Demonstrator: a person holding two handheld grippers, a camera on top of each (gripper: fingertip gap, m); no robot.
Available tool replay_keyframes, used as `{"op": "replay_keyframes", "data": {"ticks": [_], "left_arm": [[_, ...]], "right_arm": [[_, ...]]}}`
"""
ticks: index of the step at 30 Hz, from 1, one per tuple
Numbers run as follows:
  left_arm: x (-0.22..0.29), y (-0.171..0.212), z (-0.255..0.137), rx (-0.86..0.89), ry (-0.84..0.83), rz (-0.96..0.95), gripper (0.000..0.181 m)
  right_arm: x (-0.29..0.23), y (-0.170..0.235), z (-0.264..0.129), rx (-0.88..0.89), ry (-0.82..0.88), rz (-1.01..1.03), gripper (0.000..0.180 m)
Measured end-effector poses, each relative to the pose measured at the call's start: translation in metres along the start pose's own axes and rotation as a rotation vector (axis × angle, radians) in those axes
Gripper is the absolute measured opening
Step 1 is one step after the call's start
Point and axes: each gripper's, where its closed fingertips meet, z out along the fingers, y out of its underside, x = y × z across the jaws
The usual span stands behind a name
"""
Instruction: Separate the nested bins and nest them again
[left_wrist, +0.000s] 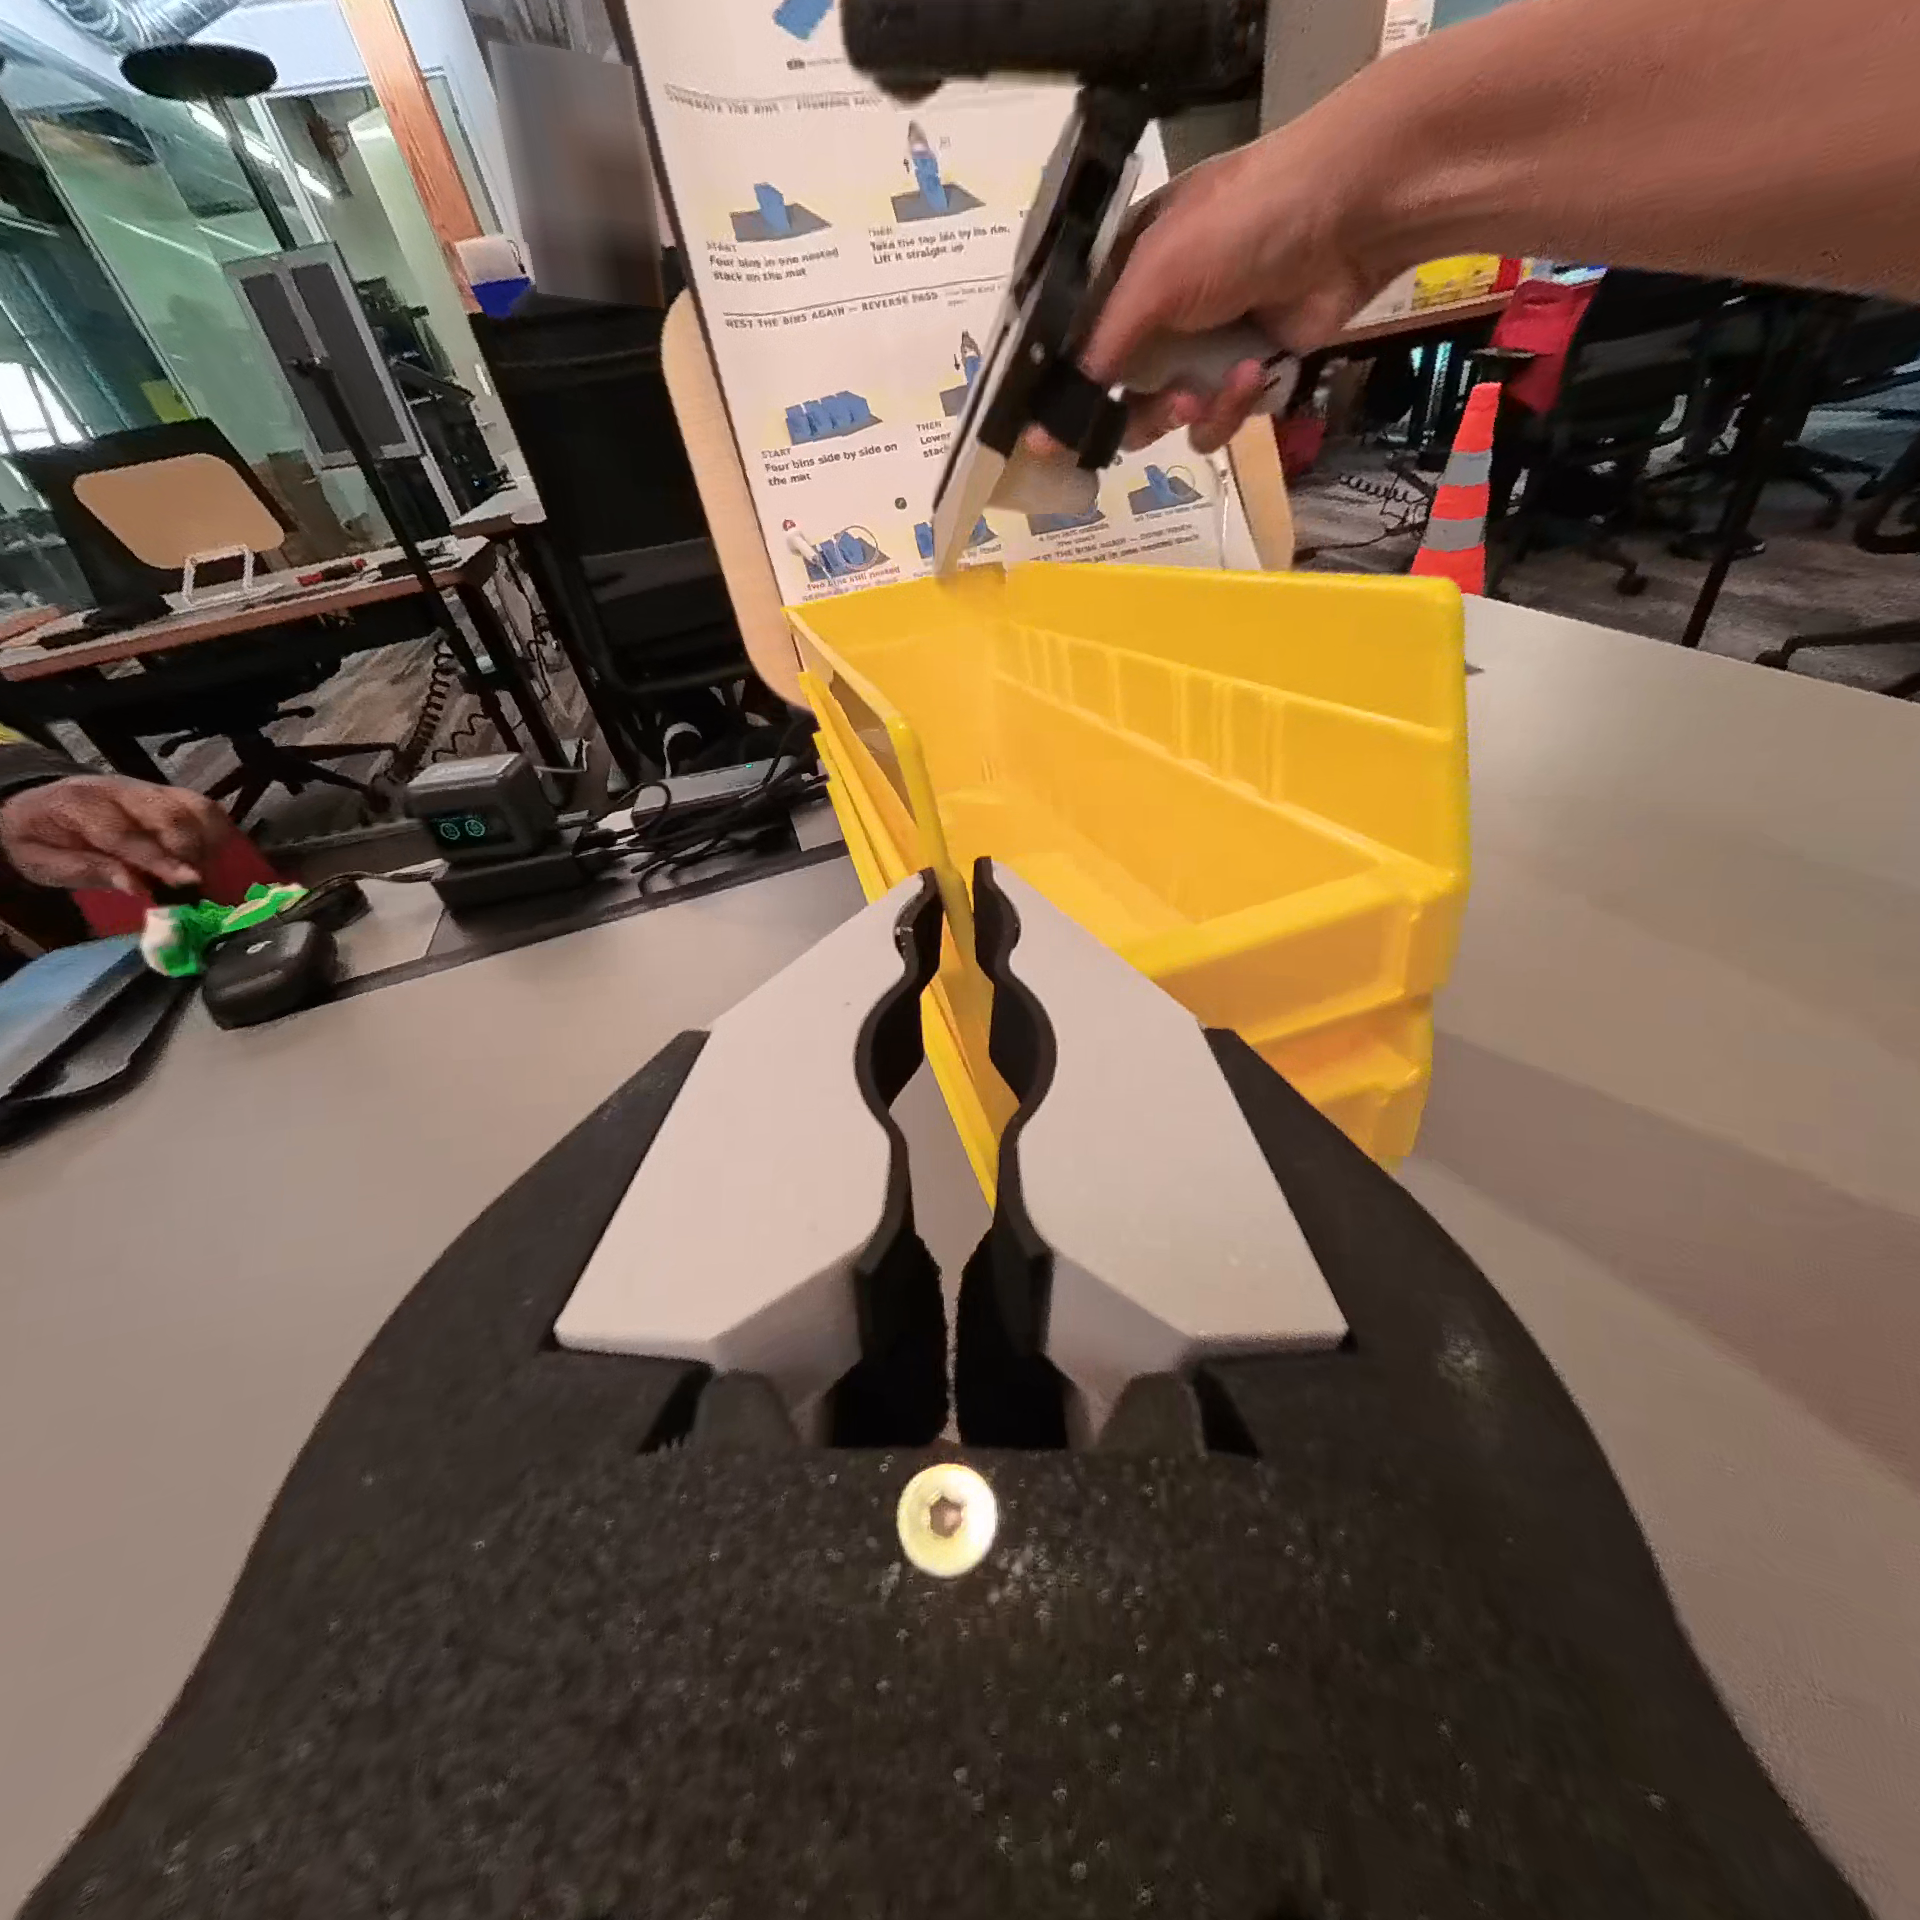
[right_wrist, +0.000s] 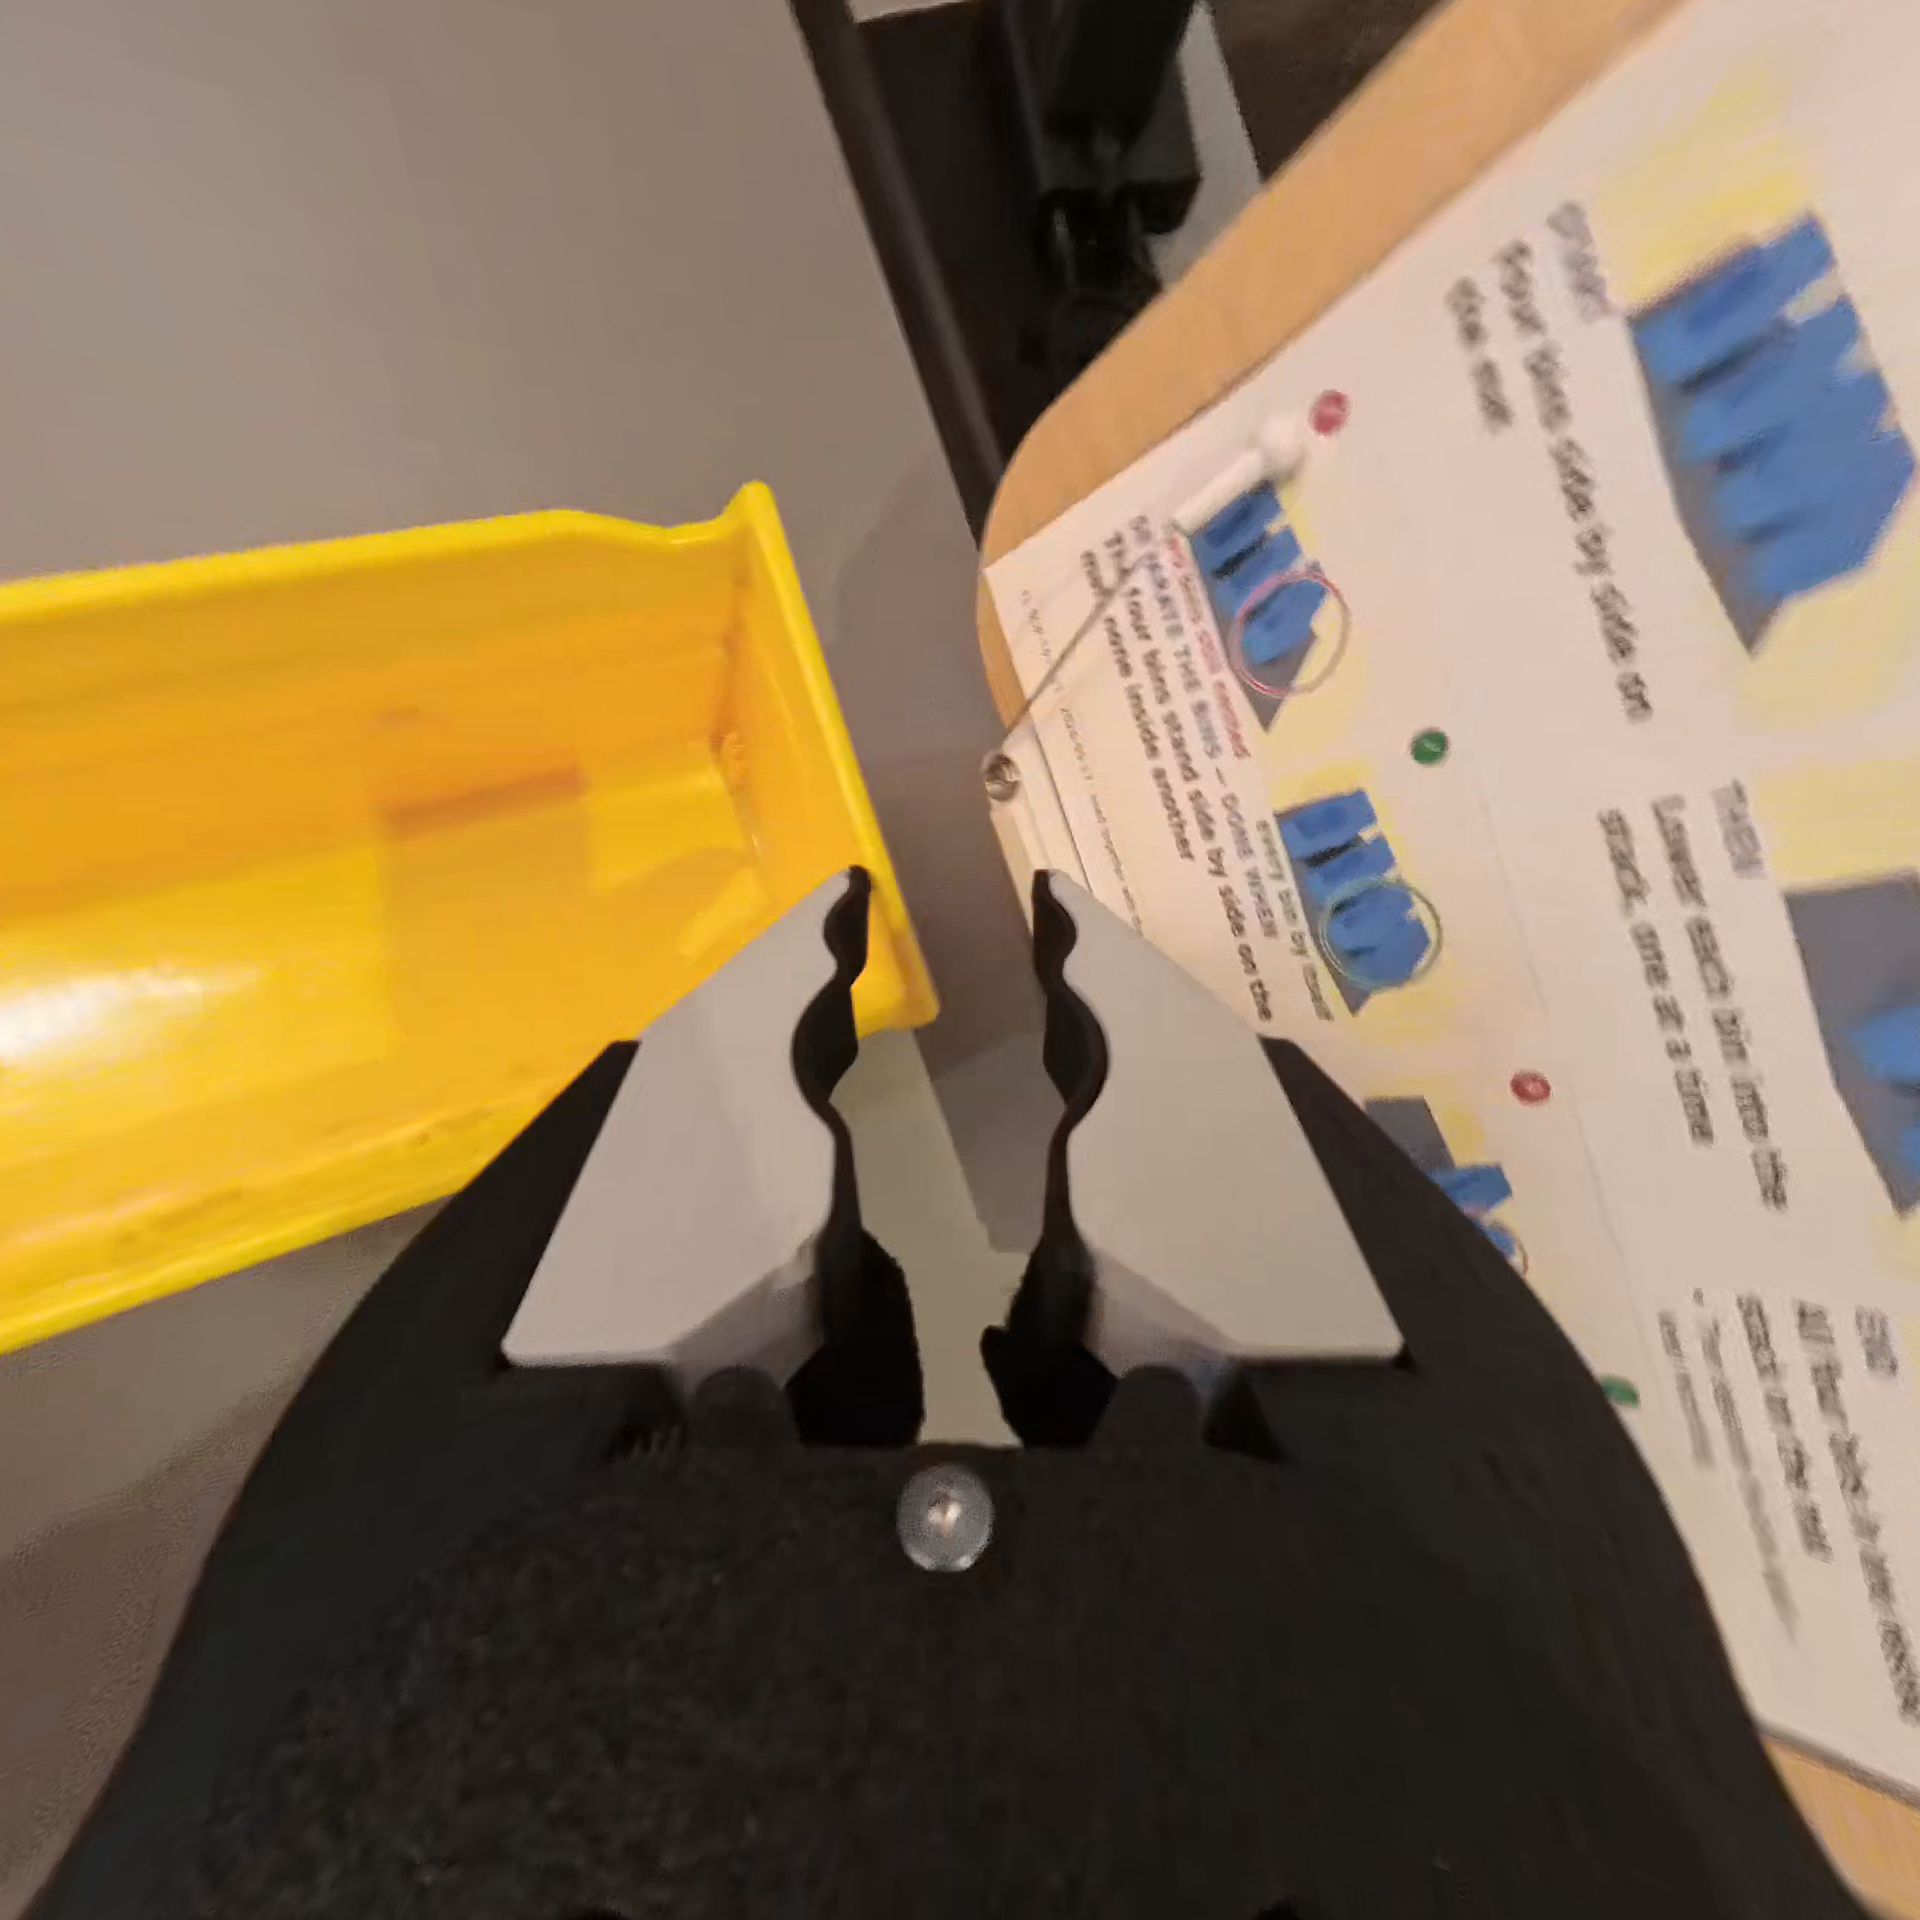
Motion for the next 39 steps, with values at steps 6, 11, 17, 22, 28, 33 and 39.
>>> {"op": "replay_keyframes", "data": {"ticks": [6,11,17,22,28,33,39], "left_arm": [[-0.001,0.001,-0.013,-0.012,-0.014,-0.035,0.002],[0.0,0.003,-0.015,-0.008,-0.029,-0.04,0.002],[0.002,0.009,-0.012,-0.011,-0.041,-0.005,0.003],[0.004,0.013,-0.003,-0.028,-0.032,0.023,0.004],[0.004,0.012,-0.003,-0.008,-0.013,-0.028,0.004],[-0.013,0.01,-0.016,0.023,-0.024,-0.06,0.032],[-0.006,0.03,-0.003,-0.054,0.143,-0.193,0.041]], "right_arm": [[-0.034,-0.001,0.01,-0.161,-0.094,-0.224,0.007],[-0.034,-0.011,-0.005,-0.182,-0.075,-0.261,0.006],[-0.031,-0.025,-0.02,-0.139,-0.067,-0.269,0.006],[-0.024,-0.016,0.0,-0.211,-0.058,-0.244,0.007],[-0.023,-0.005,0.014,-0.22,-0.04,-0.228,0.008],[-0.024,-0.008,0.005,-0.2,-0.013,-0.278,0.007],[-0.023,-0.002,0.016,-0.222,0.001,-0.248,0.008]]}}
